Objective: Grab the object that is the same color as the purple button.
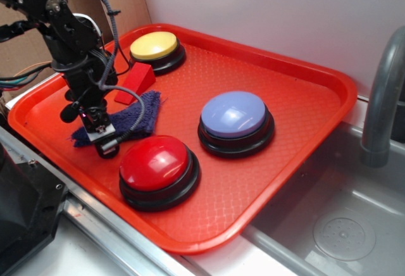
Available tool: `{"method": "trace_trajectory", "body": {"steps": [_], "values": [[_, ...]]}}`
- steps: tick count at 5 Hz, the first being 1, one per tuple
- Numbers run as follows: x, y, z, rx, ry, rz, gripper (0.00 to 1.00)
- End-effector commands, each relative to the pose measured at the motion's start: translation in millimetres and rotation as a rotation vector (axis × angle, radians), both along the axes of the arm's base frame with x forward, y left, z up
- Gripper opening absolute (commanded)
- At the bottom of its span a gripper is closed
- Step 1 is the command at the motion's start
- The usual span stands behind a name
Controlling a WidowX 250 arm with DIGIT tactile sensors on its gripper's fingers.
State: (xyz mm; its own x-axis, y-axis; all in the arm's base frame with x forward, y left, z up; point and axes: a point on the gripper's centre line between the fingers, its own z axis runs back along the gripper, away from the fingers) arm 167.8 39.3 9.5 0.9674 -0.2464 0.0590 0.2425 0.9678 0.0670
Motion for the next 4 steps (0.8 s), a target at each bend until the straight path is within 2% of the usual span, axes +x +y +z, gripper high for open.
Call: {"method": "trace_trajectory", "body": {"steps": [1, 3, 4], "values": [[7.1, 9.4, 7.6, 0.015, -0.035, 0.062, 0.0], [20.1, 19.1, 43.5, 0.017, -0.033, 0.296, 0.0], [29.3, 19.0, 80.9, -0.02, -0.029, 0.424, 0.0]]}}
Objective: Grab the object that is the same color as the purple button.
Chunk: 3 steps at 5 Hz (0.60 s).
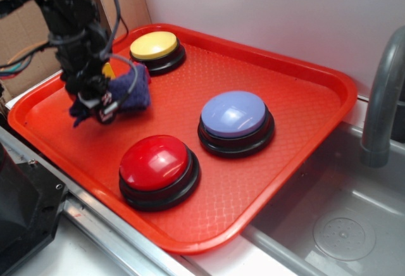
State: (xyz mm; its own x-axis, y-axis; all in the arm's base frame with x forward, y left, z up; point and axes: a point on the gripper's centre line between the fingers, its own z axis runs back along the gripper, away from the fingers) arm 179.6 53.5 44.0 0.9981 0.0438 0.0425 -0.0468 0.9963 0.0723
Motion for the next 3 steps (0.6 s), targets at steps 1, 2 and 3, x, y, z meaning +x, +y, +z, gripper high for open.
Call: {"method": "trace_trajectory", "body": {"steps": [1, 2, 3], "values": [[28.3, -1.4, 87.2, -0.015, -0.06, 0.221, 0.0], [35.8, -8.9, 122.4, -0.034, -0.099, 0.236, 0.0], [39.6, -16.3, 139.3, -0.045, -0.124, 0.242, 0.0]]}}
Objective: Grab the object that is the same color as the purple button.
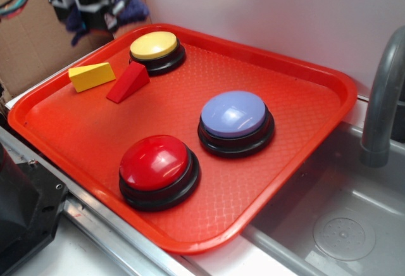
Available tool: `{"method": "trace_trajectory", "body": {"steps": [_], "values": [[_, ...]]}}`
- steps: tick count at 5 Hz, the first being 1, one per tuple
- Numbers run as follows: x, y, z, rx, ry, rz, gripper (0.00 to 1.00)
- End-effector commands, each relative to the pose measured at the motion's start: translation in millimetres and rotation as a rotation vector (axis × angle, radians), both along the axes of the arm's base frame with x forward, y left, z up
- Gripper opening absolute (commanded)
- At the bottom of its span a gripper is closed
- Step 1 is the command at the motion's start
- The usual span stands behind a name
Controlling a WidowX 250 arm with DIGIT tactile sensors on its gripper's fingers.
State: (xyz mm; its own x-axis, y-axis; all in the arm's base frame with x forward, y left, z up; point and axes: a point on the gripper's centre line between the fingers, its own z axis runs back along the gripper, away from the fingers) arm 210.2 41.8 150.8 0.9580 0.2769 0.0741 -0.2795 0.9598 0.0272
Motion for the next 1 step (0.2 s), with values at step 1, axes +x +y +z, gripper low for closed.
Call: {"method": "trace_trajectory", "body": {"steps": [1], "values": [[12.2, -4.5, 27.8, 0.009, -0.03, 0.0, 0.0]]}}
